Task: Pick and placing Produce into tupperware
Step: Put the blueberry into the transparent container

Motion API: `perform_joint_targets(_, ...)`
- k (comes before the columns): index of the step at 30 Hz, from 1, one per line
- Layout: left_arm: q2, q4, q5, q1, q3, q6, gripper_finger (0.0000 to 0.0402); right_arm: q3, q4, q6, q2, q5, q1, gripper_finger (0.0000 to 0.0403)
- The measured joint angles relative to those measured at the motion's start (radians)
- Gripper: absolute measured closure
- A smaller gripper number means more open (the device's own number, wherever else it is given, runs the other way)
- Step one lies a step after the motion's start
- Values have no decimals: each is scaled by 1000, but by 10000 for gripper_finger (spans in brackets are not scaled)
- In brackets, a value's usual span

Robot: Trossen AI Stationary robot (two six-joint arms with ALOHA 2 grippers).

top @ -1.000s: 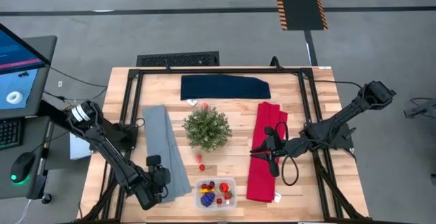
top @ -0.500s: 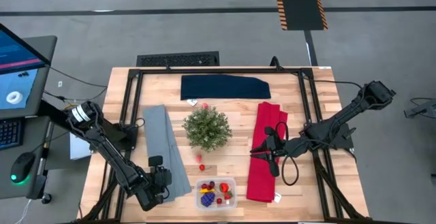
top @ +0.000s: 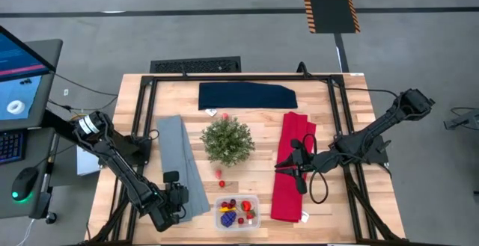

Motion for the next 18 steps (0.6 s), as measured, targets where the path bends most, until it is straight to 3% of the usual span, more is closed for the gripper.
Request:
perform_joint_targets(8,13,95,16,1,-35,21,249,0,0,9,0,0,0,310)
perform_joint_targets(18,13,97,43,2,-67,-9,249,0,0,17,0,0,0,310)
